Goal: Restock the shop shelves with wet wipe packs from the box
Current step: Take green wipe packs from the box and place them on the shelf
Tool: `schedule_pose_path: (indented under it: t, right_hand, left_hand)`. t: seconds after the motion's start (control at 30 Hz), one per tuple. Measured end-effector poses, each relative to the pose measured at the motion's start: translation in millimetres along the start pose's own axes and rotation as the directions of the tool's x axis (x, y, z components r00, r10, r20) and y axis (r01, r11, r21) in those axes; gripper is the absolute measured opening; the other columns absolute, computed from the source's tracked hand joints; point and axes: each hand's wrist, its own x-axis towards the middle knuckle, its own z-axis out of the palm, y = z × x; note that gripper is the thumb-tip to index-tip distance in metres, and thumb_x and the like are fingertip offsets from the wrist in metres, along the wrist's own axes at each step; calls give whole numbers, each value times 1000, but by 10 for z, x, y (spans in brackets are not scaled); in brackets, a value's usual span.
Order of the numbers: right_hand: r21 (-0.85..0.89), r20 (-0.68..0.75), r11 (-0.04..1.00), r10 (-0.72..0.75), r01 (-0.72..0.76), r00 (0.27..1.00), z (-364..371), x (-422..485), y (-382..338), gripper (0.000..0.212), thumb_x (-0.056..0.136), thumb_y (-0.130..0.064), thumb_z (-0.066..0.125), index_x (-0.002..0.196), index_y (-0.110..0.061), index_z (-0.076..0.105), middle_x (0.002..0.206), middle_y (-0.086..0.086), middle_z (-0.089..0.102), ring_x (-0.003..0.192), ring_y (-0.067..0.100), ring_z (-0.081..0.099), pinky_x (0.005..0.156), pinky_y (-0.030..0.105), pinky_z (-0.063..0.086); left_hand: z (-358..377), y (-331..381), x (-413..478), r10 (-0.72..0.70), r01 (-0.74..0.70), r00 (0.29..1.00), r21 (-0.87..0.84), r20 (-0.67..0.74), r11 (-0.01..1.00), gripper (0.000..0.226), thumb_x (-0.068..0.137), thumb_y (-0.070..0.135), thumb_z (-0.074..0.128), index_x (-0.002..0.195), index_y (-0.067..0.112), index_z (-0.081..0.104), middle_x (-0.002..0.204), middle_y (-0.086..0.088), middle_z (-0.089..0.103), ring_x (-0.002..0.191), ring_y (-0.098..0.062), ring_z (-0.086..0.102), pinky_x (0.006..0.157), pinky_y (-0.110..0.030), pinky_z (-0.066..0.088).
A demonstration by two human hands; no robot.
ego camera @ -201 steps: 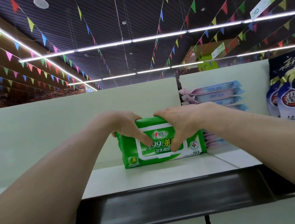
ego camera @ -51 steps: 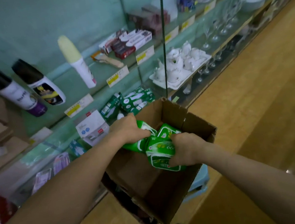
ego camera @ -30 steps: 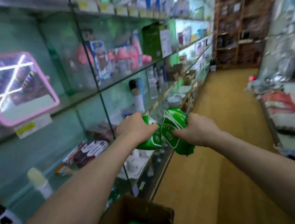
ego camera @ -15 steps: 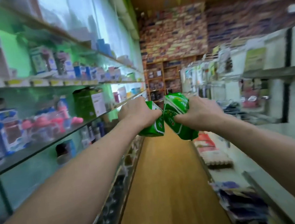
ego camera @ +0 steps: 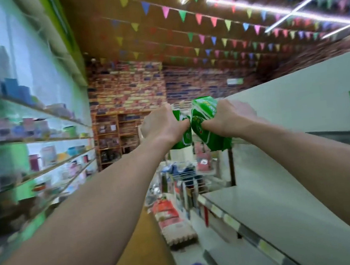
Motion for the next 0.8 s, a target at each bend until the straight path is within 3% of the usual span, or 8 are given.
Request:
schedule_pose_path:
  t: [0.13,0.37,0.6,0.8]
  right_hand:
    - [-88,-31,991,96,-98,995,-111,203,274,38,83,-46,59,68,-16,41,67,0,46,65,21,46,53,28,30]
    - [-202,-130,947,229,-251,965,-141,502,610,35,84,-45,60,70,-16,46,71,0,51,65,19,48,51,27,31]
    - [-277,-231,853,388,-443,892,-121,798,745,35,85,-46,60,73,-16,46,73,0,51,61,14,44,50,26,30]
    - [-364,-295,752,467,-550,834,-142,883,984,37,84,-49,60,73,-17,47,73,0,52,62,13,46,52,27,34]
  left_hand:
    - [281,402,252,61,-61,998,-77,3,995,53,85,56,57,121,17,53,79,2,51,77,-22,51,54,-28,38]
    - [781,831,696,196,-194,981,-219,-16,956,47,85,54,59,113,16,55,79,1,53,77,-22,51,57,-29,35]
    - [1157,1149,1066,340,-318,940,-386,-12,866,38,86,52,60,96,17,48,84,0,55,83,-25,57,60,-30,40]
    - [1460,1499,1174,422,-361,907,-522,-2,773,38,84,53,61,97,19,51,84,1,59,78,-22,57,57,-28,40]
